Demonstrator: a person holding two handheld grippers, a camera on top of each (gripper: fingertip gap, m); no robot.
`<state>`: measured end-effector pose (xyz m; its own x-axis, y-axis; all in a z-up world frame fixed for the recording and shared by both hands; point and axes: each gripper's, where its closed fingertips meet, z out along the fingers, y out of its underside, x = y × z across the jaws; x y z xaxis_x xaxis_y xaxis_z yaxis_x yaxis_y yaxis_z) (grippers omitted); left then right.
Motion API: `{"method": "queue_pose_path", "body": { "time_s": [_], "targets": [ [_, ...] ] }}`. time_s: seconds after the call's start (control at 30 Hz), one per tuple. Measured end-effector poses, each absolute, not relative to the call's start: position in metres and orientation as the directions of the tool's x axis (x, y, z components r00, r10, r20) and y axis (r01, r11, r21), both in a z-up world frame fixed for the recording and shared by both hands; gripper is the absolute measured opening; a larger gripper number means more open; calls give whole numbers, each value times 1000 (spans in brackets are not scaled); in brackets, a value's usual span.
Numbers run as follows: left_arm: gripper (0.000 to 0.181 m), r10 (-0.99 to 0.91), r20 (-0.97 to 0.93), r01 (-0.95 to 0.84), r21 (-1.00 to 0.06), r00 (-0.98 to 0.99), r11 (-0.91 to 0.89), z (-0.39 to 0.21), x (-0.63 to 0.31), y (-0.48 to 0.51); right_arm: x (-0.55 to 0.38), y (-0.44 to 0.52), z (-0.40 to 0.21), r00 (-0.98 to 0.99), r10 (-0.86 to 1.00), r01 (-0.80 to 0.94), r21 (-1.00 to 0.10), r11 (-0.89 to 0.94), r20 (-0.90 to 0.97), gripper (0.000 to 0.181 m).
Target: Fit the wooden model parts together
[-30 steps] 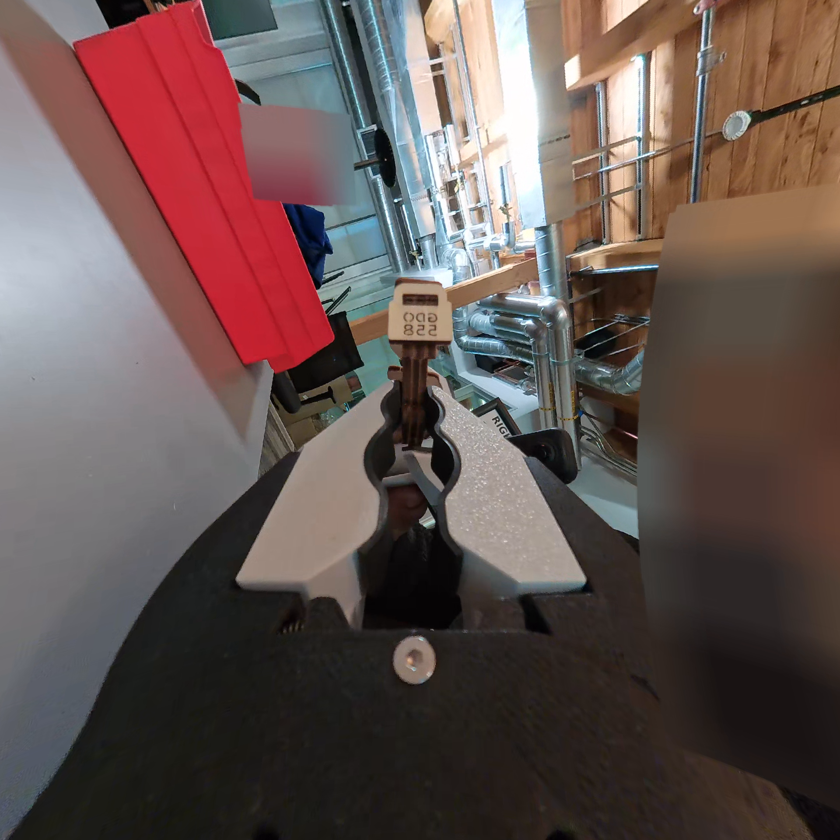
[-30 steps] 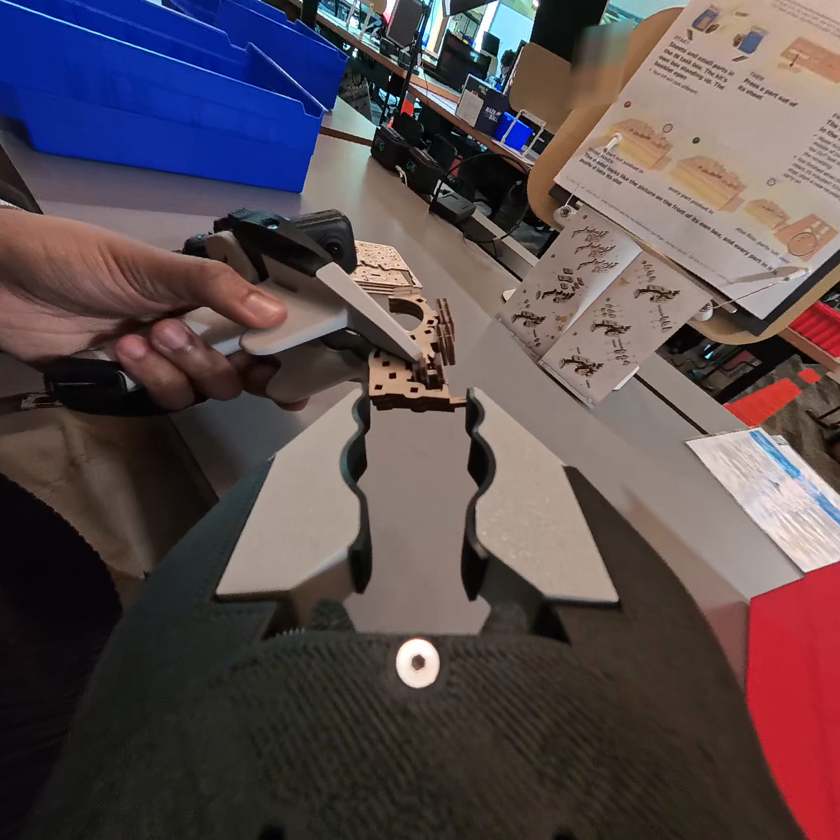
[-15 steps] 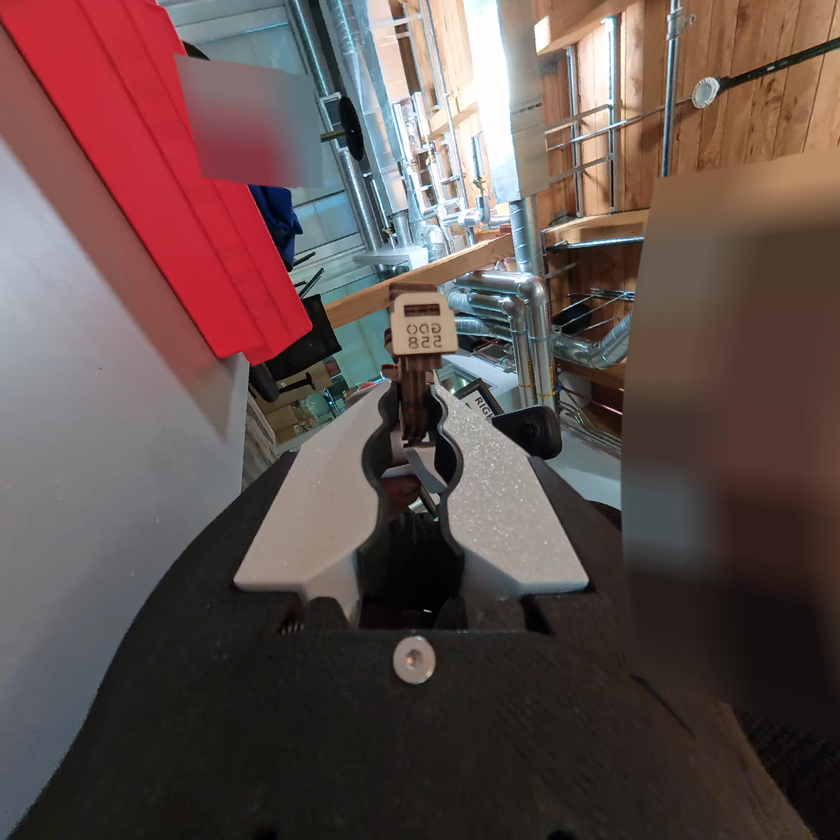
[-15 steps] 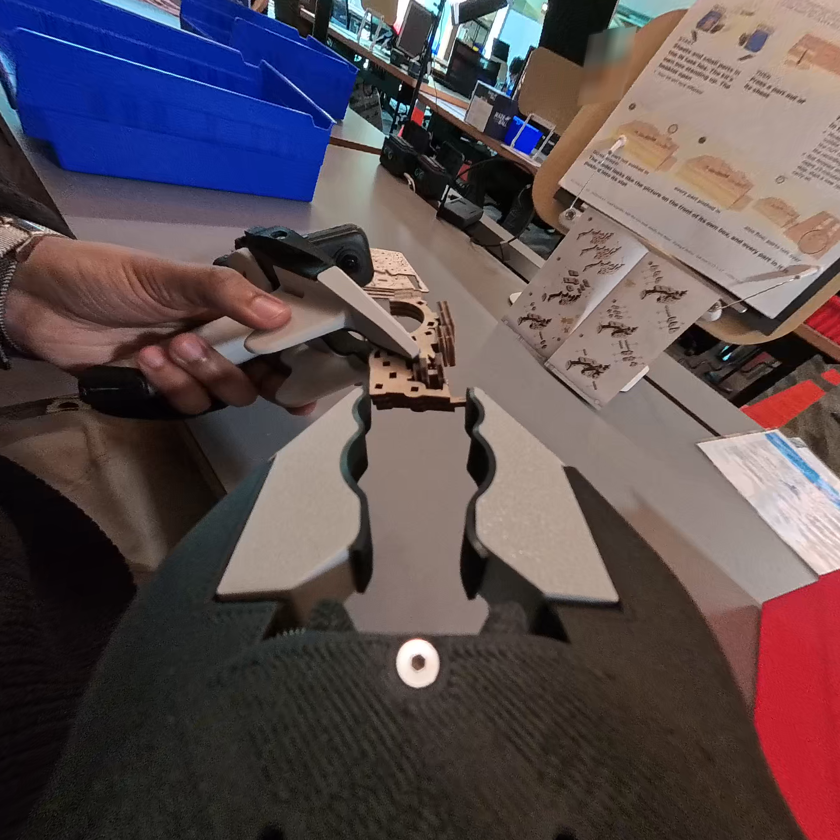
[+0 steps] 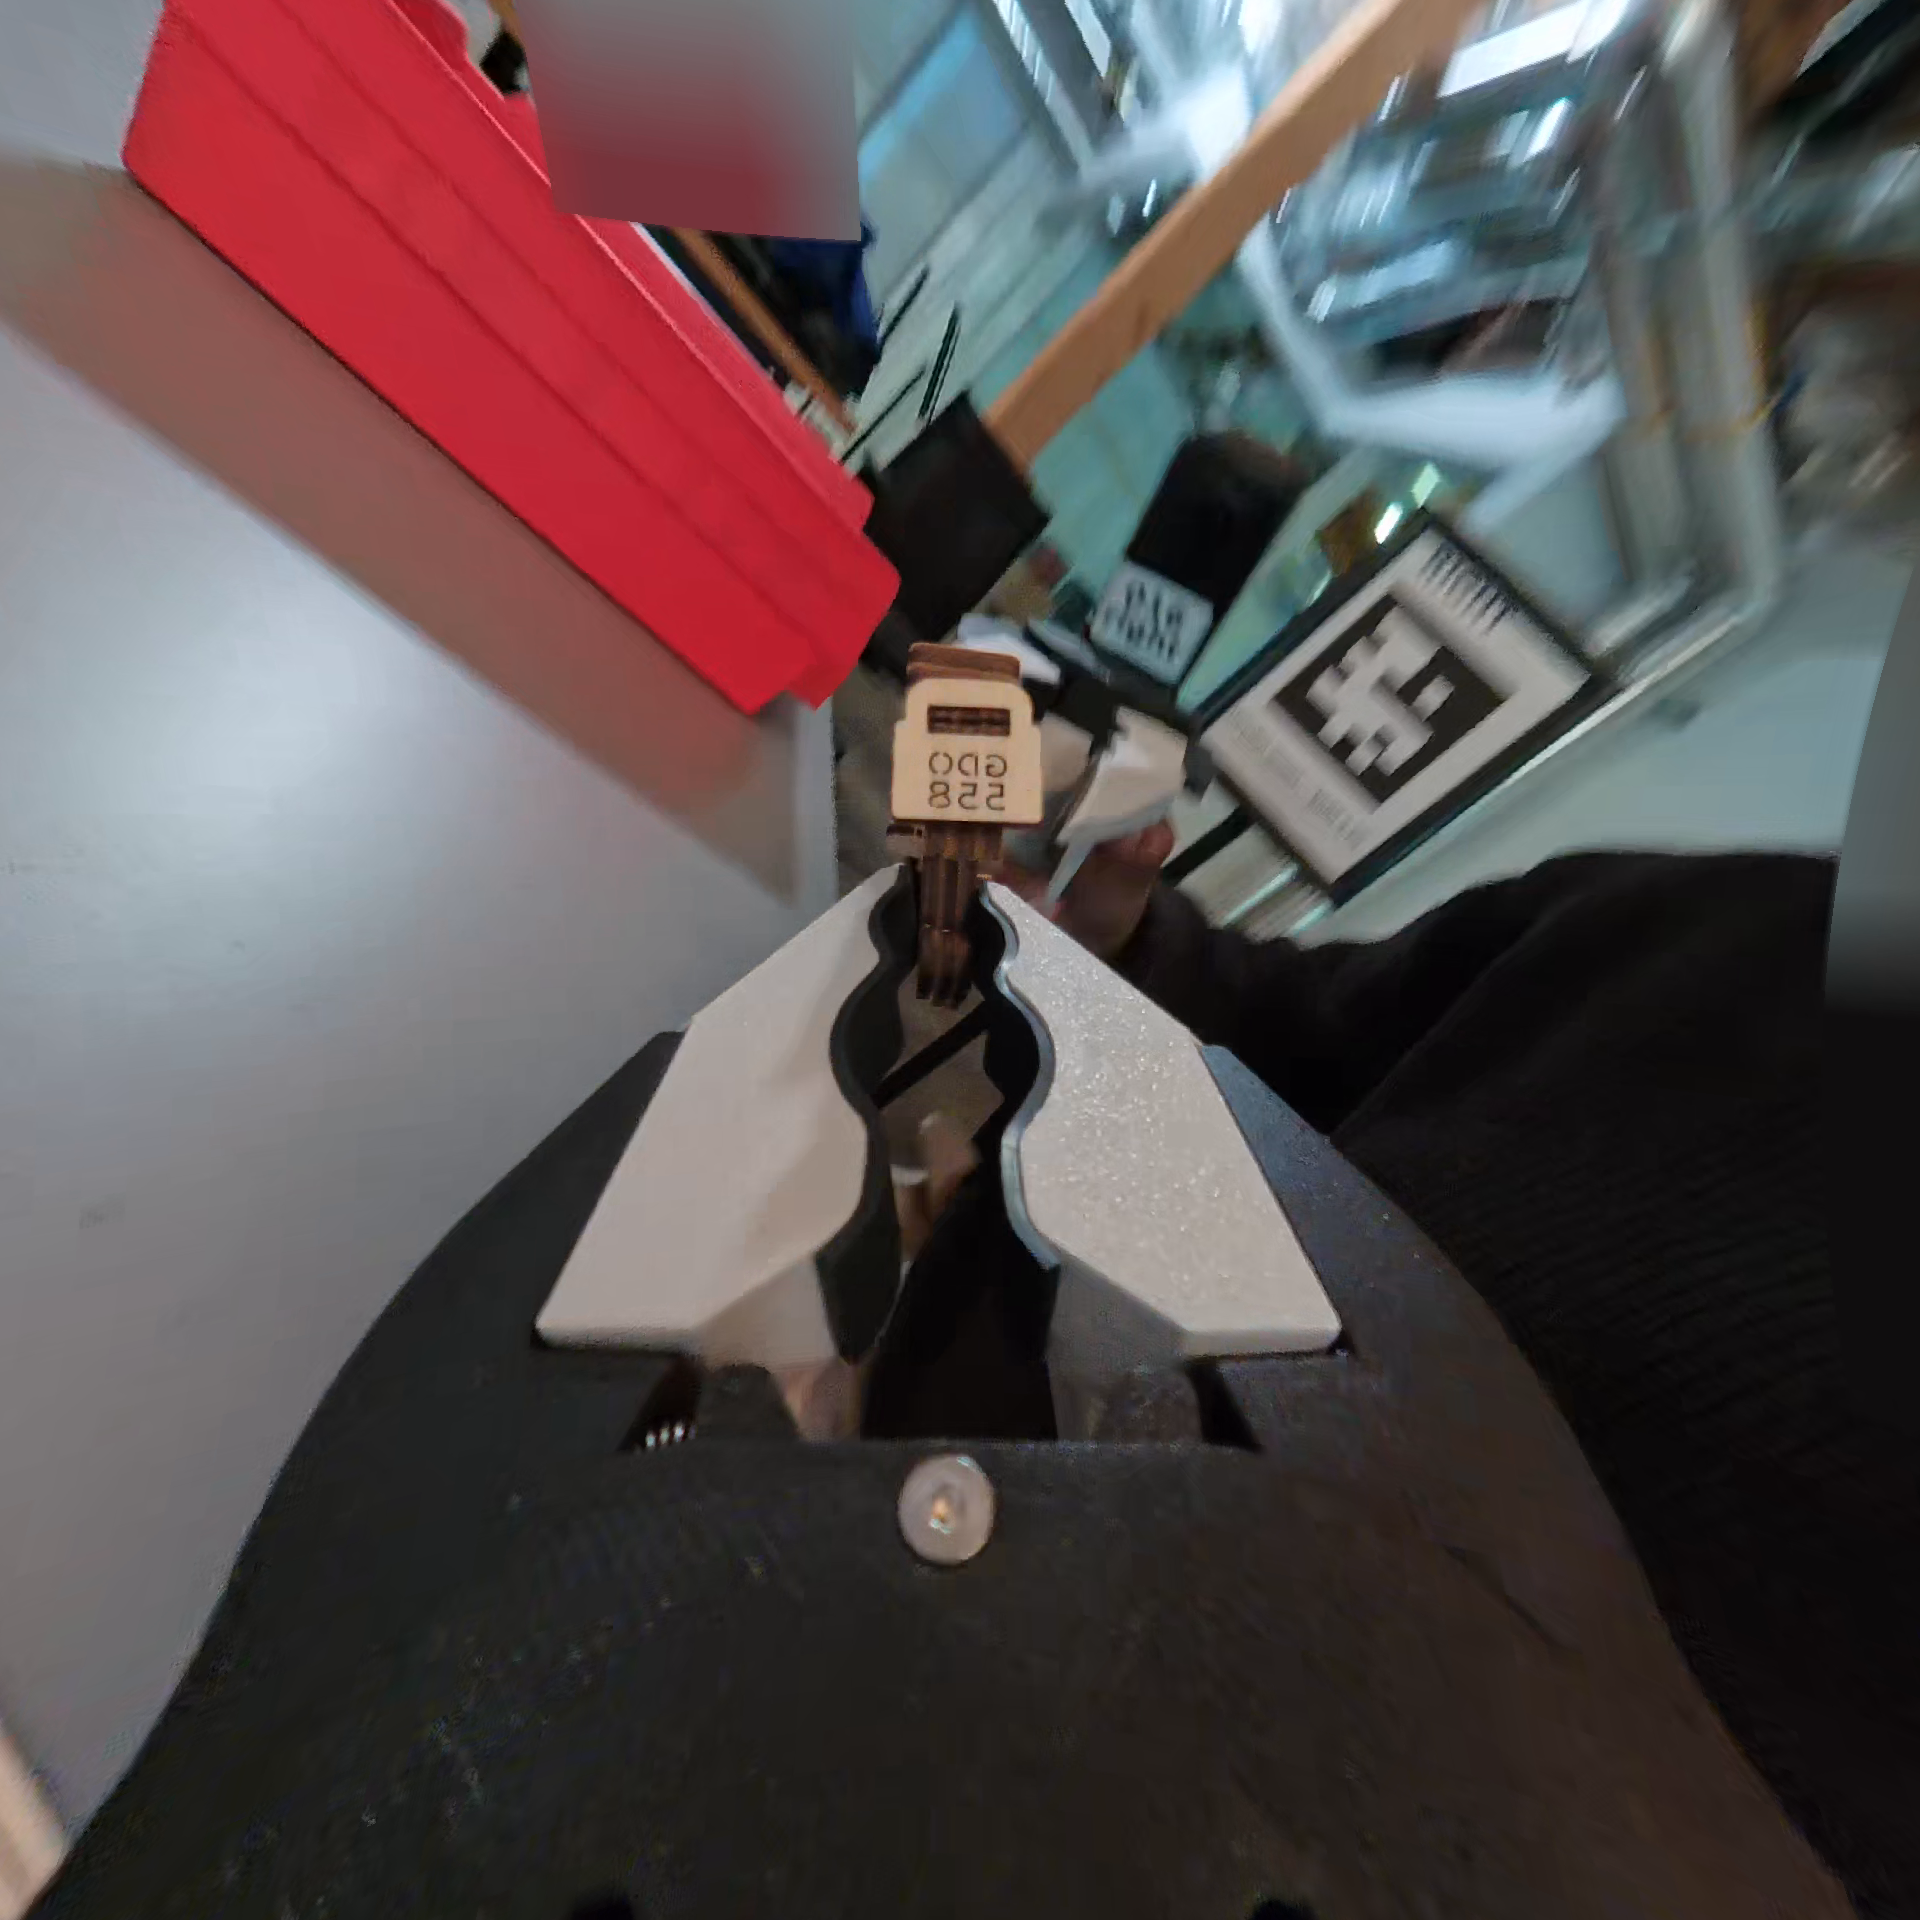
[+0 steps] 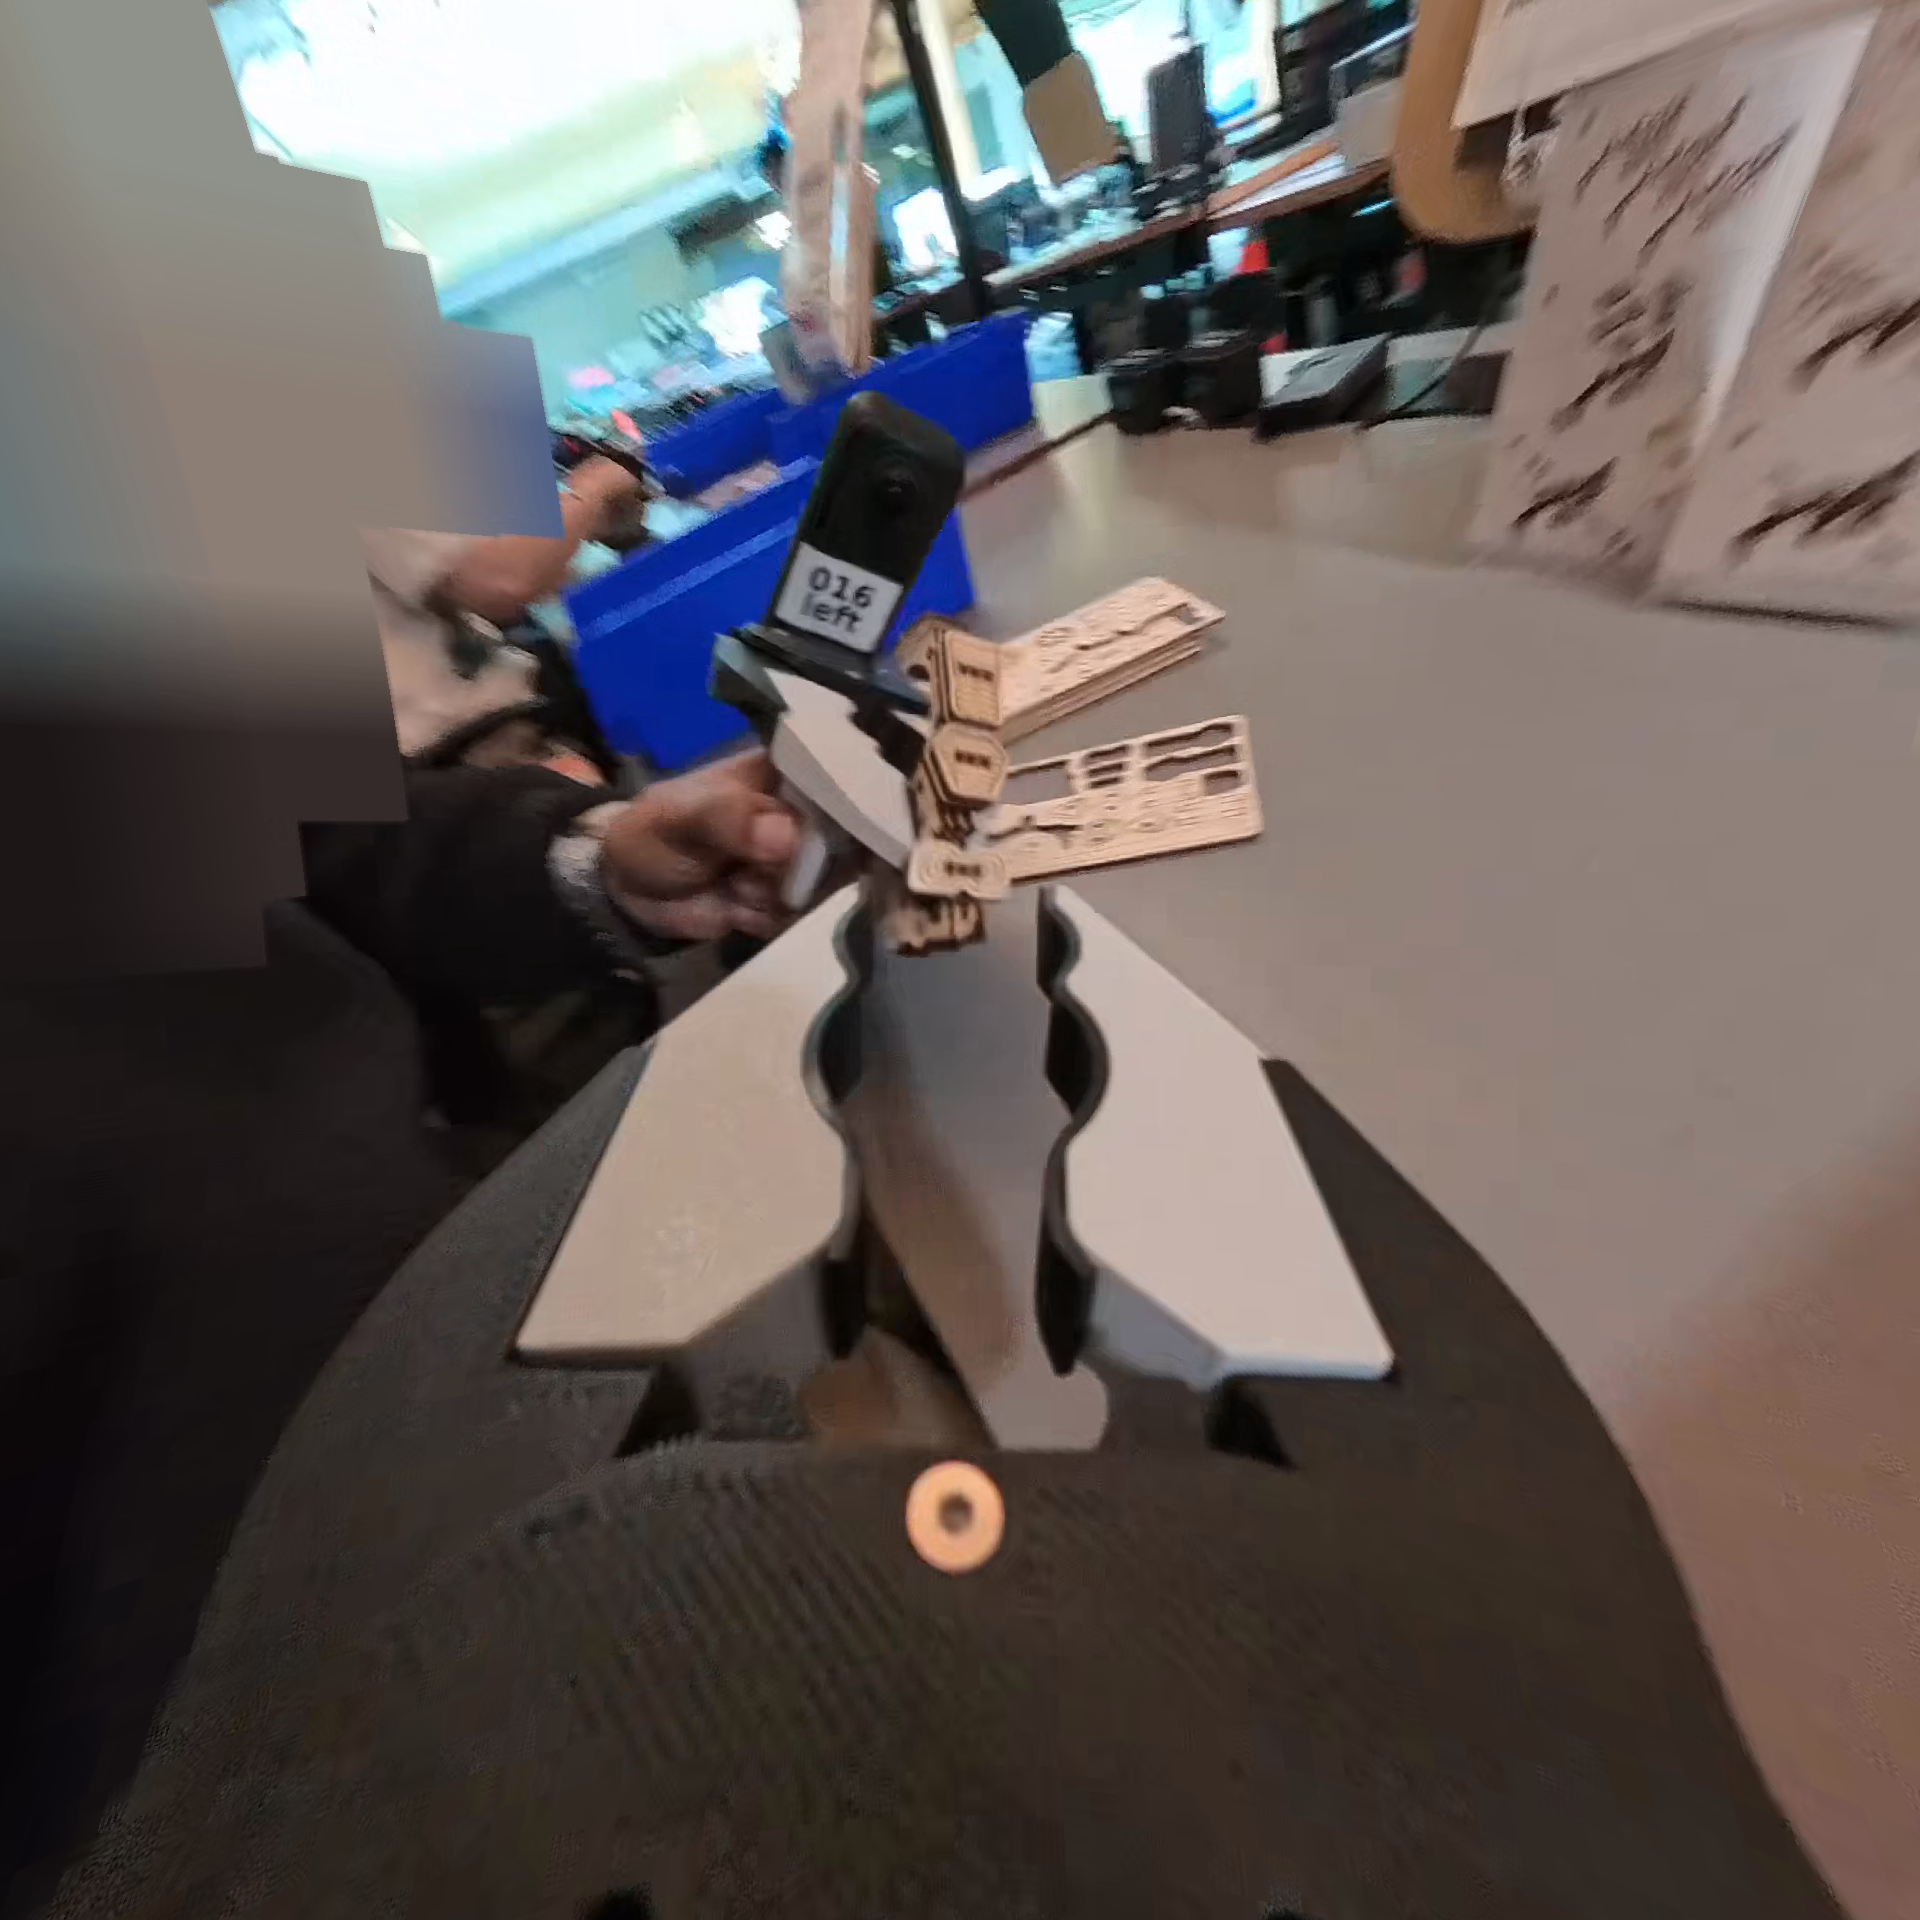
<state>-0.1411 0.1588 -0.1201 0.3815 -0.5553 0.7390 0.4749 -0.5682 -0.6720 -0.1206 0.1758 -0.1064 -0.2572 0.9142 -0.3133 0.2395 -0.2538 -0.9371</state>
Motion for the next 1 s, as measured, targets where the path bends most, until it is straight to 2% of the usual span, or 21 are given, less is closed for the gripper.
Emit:
{"method": "queue_pose_path", "body": {
  "time_s": [0.03, 0.1, 0.17, 0.33, 0.43, 0.5, 0.67, 0.77, 0.83, 0.93, 1.0],
  "targets": [
    [8, -574, 697, 404, -717, 431, -568, -124, -138, 158, -117, 176, -104, -289, 875, 248, -913, -323, -388, 27],
    [8, -602, 629, 276, -768, 491, -577, -134, -132, 154, -113, 176, -100, -330, 812, 264, -873, -410, -481, 20],
    [8, -623, 594, 203, -786, 509, -583, -141, -127, 150, -111, 174, -106, -344, 790, 306, -856, -418, -508, 19],
    [9, -657, 583, 139, -788, 477, -599, -146, -116, 144, -111, 168, -120, -342, 802, 380, -853, -359, -490, 17],
    [9, -672, 566, 110, -797, 477, -594, -147, -111, 142, -113, 147, -143, -365, 778, 493, -815, -304, -511, 25],
    [9, -681, 526, 58, -810, 509, -583, -153, -111, 141, -113, 150, -147, -353, 815, 503, -828, -249, -459, 22],
    [10, -689, 529, 88, -820, 496, -566, -146, -109, 141, -109, 166, -122, -353, 800, 400, -852, -339, -484, 7],
    [9, -681, 530, 95, -818, 505, -567, -146, -113, 143, -113, 149, -144, -360, 803, 490, -829, -271, -475, 11],
    [9, -679, 539, 121, -819, 498, -561, -142, -114, 143, -113, 154, -137, -356, 830, 465, -852, -241, -429, 10],
    [9, -691, 519, 104, -830, 503, -547, -140, -112, 142, -109, 165, -117, -353, 821, 387, -869, -309, -449, 8],
    [9, -700, 520, 115, -834, 489, -539, -137, -108, 141, -111, 153, -127, -374, 800, 430, -852, -298, -468, 12]
  ]
}}
